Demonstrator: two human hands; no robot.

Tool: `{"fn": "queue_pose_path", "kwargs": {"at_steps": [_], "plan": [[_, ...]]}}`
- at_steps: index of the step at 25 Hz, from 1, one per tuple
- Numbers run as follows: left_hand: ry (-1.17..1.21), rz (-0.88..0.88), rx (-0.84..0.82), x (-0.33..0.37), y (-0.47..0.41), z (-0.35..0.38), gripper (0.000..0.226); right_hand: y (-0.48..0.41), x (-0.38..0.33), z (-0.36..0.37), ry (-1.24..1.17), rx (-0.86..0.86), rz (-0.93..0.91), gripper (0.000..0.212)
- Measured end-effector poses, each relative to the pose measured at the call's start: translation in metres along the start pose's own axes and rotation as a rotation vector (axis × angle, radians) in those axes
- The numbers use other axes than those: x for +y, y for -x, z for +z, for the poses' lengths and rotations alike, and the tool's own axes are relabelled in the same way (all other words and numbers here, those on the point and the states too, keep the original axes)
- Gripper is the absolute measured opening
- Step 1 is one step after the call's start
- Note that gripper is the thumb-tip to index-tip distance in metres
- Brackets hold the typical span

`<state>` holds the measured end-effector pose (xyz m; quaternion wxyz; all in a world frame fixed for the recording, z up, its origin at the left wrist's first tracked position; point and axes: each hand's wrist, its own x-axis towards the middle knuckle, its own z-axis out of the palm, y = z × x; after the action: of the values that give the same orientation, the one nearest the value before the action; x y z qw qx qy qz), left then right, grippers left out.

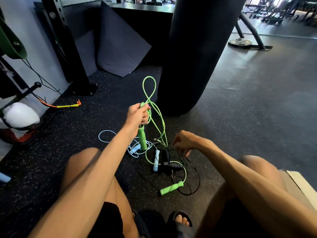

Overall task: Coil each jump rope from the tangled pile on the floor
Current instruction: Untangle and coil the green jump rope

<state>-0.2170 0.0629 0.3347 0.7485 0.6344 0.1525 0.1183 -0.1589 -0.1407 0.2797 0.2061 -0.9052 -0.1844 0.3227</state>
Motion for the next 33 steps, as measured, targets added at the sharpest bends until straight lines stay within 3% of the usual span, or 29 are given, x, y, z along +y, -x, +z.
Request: {"fn": "queue_pose_path", "kwargs": {"at_steps": [2, 5, 8, 16, 20, 22, 28, 32, 33], "plan": [[0.045, 0.001, -0.031, 0.005, 0.001, -0.001, 0.018, -0.007, 0.002, 0.016, 0.032, -0.007, 0.013, 0.019], [0.073, 0.007, -0.064, 0.01, 0.003, -0.002, 0.018, -0.02, 0.004, 0.03, 0.081, 0.094, 0.007, 0.034], [0.076, 0.017, -0.083, 0.013, 0.004, -0.003, 0.02, -0.033, 0.001, 0.031, 0.054, 0.201, 0.016, 0.029], [0.11, 0.001, -0.182, 0.014, 0.004, -0.007, 0.021, -0.054, 0.019, 0.042, -0.622, 0.069, 0.187, 0.053], [0.104, -0.026, -0.222, 0.011, 0.004, -0.006, 0.021, -0.061, 0.016, 0.048, -0.885, 0.041, 0.219, 0.038], [0.084, -0.04, -0.218, 0.009, 0.001, -0.006, 0.022, -0.067, 0.017, 0.053, -0.907, 0.041, 0.234, 0.034], [0.037, -0.087, -0.071, -0.002, -0.012, -0.009, 0.021, -0.084, 0.031, 0.056, -1.02, 0.183, 0.208, 0.03], [-0.143, -0.137, 0.07, -0.013, -0.02, -0.012, 0.021, -0.087, 0.038, 0.041, -1.03, 0.46, 0.227, 0.009], [-0.204, -0.149, 0.108, -0.017, -0.022, -0.013, 0.019, -0.086, 0.038, 0.033, -1.016, 0.522, 0.233, 0.012]]}}
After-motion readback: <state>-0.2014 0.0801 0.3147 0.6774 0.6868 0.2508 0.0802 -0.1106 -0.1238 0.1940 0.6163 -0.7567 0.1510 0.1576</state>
